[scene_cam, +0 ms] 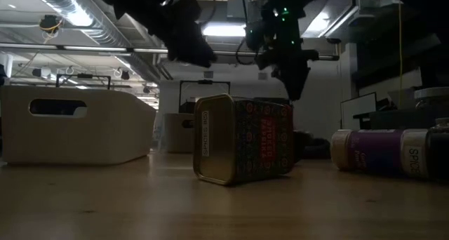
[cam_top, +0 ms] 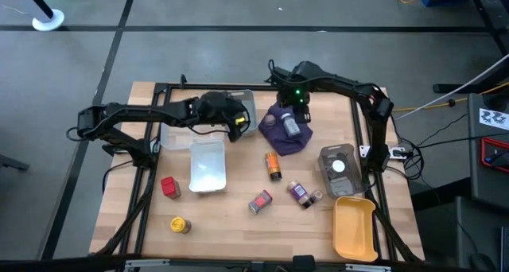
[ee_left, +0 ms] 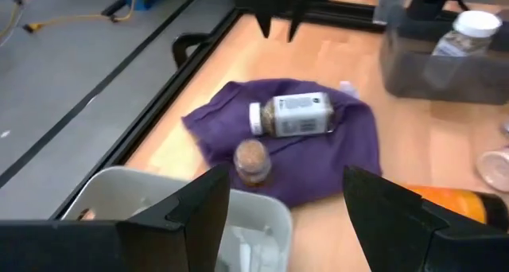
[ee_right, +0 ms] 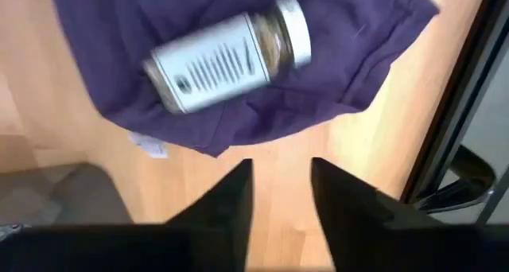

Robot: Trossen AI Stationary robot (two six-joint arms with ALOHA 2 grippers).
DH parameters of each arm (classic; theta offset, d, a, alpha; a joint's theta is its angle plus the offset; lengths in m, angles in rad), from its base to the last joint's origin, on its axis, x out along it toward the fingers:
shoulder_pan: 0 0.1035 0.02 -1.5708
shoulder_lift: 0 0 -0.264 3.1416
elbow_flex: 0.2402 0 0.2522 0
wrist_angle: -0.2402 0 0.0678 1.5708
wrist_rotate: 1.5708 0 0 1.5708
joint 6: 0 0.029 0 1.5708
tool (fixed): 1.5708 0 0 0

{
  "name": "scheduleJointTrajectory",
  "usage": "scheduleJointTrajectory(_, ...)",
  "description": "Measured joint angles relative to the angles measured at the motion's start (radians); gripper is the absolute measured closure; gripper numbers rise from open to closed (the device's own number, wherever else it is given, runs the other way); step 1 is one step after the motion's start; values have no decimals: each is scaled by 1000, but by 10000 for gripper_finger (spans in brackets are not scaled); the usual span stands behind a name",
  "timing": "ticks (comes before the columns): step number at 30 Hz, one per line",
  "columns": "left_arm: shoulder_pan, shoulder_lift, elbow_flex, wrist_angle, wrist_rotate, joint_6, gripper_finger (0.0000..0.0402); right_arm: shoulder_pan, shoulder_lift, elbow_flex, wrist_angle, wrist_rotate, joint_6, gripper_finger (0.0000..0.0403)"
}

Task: Sort spices by type
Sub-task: Put the white seasoning bottle into the black transparent bin

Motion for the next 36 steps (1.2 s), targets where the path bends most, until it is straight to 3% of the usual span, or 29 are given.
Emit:
scheduleJointTrajectory(8,-34,0,0,0,2,-1,174,3,-1,8,3,2,83,378)
scheduleJointTrajectory(15,-37,0,0,-1,1,0,174,3,-1,8,65,5,285,393)
scheduleJointTrajectory(19,-37,0,0,-2,0,17,174,3,-1,8,71,-15,368,362)
scheduleJointTrajectory(27,-35,0,0,-40,0,25,174,3,-1,1,82,-19,638,246)
scheduleJointTrajectory(36,-35,0,0,-55,0,25,174,3,1,-132,202,-37,750,143)
